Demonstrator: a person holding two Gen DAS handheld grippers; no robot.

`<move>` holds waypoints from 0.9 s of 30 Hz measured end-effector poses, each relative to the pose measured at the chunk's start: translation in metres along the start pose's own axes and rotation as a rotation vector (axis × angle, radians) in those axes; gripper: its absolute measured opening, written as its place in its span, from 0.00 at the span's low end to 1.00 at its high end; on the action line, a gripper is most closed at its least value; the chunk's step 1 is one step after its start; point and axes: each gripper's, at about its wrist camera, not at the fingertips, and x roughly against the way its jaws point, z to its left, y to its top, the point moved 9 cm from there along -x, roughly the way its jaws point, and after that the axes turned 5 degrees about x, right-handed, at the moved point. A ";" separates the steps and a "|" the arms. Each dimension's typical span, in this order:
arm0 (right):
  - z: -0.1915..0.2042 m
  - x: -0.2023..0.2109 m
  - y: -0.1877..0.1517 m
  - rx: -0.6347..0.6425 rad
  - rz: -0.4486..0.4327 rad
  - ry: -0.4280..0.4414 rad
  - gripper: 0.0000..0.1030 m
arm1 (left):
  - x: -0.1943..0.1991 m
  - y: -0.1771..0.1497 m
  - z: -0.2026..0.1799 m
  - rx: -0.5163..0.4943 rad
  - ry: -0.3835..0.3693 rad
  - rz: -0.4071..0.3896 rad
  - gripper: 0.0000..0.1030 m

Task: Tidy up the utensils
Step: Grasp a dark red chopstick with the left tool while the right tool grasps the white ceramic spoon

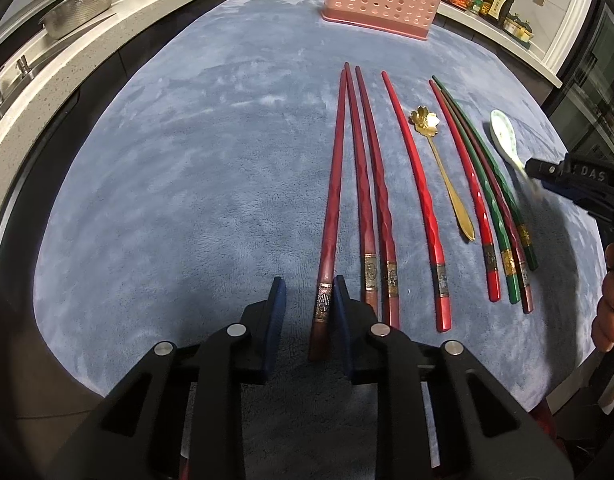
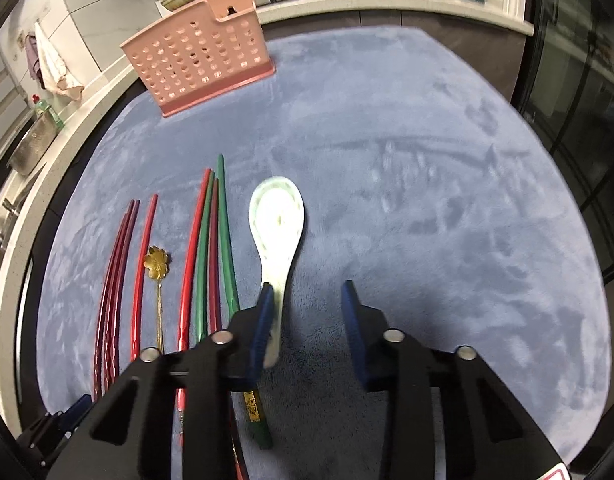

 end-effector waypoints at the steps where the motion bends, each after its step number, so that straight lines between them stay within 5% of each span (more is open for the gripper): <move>1: 0.000 -0.002 -0.001 -0.005 0.007 0.006 0.25 | 0.000 0.000 0.000 -0.001 0.001 0.000 0.23; 17: 0.013 -0.010 -0.009 0.037 -0.004 0.036 0.24 | -0.001 0.001 0.001 0.000 -0.003 -0.017 0.24; 24: 0.022 -0.010 -0.011 0.068 -0.014 0.050 0.07 | 0.000 0.000 0.001 0.004 -0.011 -0.024 0.24; 27: 0.025 -0.009 -0.012 0.089 -0.025 0.034 0.07 | 0.000 -0.001 0.001 0.003 -0.016 -0.031 0.23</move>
